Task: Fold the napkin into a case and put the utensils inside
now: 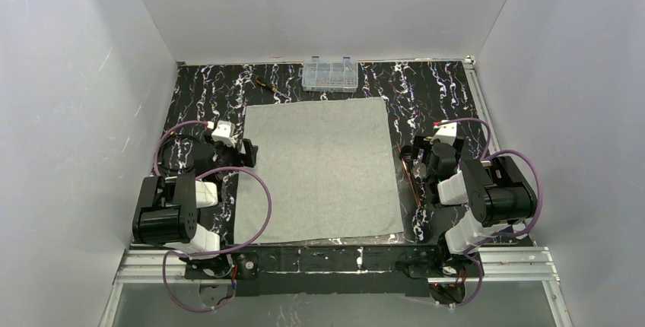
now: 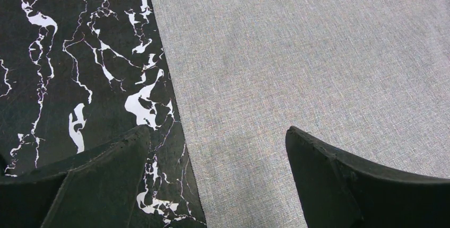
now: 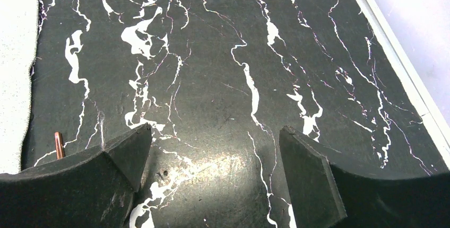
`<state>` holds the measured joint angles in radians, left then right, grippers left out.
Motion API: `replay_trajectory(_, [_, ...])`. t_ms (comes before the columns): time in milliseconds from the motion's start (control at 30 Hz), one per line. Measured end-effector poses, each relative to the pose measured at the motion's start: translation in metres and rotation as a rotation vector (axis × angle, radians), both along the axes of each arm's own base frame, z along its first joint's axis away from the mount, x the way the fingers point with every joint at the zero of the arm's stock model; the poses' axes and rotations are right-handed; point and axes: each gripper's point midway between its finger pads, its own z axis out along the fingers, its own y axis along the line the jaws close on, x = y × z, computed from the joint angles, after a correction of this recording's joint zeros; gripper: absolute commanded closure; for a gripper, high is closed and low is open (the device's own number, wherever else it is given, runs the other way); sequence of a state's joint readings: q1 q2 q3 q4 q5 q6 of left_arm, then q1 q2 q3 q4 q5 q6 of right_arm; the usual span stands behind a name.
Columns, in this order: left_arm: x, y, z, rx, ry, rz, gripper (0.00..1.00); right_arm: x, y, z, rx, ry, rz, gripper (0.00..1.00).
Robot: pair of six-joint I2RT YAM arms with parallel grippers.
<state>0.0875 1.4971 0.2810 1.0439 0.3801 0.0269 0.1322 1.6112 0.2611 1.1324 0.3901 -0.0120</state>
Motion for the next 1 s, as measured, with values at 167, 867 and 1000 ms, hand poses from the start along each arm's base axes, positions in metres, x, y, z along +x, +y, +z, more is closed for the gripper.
replay_trajectory(167, [0.0, 0.0, 0.0, 0.0, 0.0, 0.0, 0.02, 0.0, 0.0, 0.0, 0.0, 0.0, 0.0, 0.01])
replay_trajectory(867, [0.019, 0.013, 0.066, -0.033, -0.011, 0.029, 0.01, 0.015, -0.021, 0.101, 0.213, -0.122, -0.268, 0.02])
replay_trajectory(1000, [0.025, 0.01, 0.12, -0.005, -0.019, -0.011, 0.02, 0.013, -0.021, 0.113, 0.372, -0.113, -0.35, 0.01])
